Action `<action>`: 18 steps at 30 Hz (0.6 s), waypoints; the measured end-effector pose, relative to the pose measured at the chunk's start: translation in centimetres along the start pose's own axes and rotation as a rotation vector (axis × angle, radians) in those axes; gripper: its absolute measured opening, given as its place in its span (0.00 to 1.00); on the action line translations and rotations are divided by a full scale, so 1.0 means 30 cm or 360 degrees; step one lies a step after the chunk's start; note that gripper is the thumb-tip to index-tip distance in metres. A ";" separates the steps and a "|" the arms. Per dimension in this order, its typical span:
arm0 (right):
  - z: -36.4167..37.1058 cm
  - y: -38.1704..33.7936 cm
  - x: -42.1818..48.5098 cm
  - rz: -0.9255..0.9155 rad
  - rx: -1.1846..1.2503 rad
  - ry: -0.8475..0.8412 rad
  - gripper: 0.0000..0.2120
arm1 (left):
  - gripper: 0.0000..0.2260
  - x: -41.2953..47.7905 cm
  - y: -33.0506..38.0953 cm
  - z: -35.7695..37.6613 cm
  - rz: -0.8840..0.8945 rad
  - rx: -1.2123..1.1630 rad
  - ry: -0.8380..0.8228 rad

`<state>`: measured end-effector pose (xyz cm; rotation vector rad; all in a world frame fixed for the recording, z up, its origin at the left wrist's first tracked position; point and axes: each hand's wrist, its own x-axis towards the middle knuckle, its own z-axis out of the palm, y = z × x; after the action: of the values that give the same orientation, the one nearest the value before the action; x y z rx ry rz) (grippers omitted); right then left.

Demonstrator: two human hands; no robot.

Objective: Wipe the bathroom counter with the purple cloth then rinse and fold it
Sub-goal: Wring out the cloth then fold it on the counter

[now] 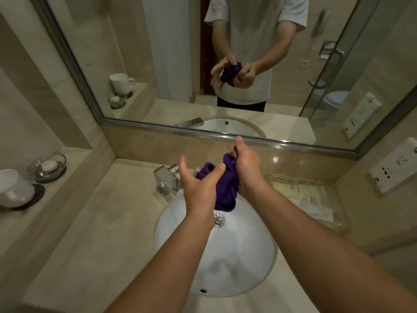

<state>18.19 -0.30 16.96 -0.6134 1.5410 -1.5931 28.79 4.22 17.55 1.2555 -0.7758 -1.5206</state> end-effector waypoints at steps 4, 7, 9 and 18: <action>-0.003 0.023 -0.024 -0.0411 -0.0202 -0.0038 0.25 | 0.28 -0.012 -0.023 -0.032 -0.0942 -0.0133 -0.0229; -0.007 0.053 -0.051 -0.0640 -0.0425 -0.0149 0.26 | 0.34 0.016 -0.031 -0.052 -0.1159 -0.0622 -0.0491; -0.001 0.066 -0.082 -0.0666 -0.0395 -0.0199 0.26 | 0.33 0.033 -0.015 -0.041 -0.1083 -0.0810 -0.0480; -0.016 0.126 -0.072 0.0765 0.0719 0.0270 0.15 | 0.07 0.020 -0.100 0.021 0.0958 0.0706 0.0179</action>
<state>19.81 2.04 13.62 0.1375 1.2560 -1.5594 27.35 4.55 14.79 1.2496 -1.3221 -0.8077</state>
